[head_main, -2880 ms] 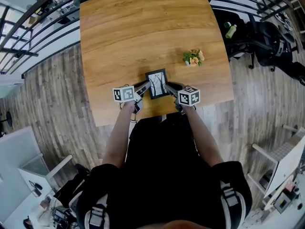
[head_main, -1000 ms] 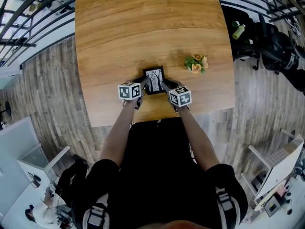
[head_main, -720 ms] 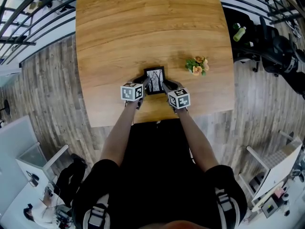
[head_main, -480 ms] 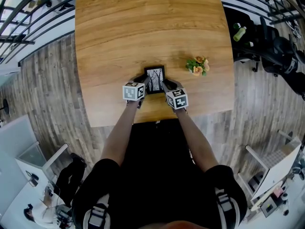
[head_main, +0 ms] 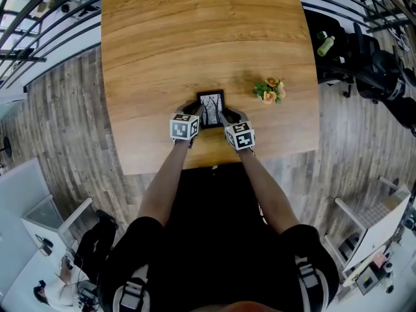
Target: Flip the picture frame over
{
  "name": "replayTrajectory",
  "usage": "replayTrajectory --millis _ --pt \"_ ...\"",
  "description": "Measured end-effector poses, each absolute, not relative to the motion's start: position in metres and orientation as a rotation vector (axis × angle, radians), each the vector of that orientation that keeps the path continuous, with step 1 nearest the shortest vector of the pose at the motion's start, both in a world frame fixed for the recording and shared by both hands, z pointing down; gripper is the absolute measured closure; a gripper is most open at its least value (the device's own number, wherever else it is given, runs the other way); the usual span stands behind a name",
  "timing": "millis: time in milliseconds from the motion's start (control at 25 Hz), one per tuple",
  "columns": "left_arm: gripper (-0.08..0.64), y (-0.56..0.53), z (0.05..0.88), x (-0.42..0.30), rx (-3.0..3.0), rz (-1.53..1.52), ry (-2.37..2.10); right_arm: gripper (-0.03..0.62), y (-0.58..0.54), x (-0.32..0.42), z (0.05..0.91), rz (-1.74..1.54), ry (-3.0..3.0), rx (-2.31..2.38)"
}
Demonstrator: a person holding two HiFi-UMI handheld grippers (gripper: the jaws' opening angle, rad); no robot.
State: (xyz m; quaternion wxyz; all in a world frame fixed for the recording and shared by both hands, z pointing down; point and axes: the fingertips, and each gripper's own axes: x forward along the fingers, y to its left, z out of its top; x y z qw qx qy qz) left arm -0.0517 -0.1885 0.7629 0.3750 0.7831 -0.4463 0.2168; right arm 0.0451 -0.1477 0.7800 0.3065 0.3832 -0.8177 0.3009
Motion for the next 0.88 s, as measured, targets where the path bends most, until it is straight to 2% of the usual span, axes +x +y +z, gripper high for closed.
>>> replayTrajectory --millis 160,320,600,720,880 --pt "0.433 -0.189 0.760 -0.053 2.028 0.571 -1.138 0.482 -0.148 0.044 0.779 0.780 -2.163 1.013" --pt "0.433 -0.189 0.758 -0.056 2.026 0.555 -1.159 0.451 -0.152 0.046 0.776 0.772 -2.173 1.017" --pt "0.433 -0.185 0.740 -0.064 2.051 0.494 -1.226 0.453 -0.153 0.051 0.767 0.768 -2.227 1.011" --pt "0.433 -0.181 0.732 -0.067 2.072 0.483 -1.241 0.465 -0.154 0.057 0.762 0.772 -2.243 1.024" --pt "0.434 -0.173 0.727 -0.071 2.095 0.466 -1.240 0.538 -0.152 0.060 0.755 0.745 -2.273 1.011"
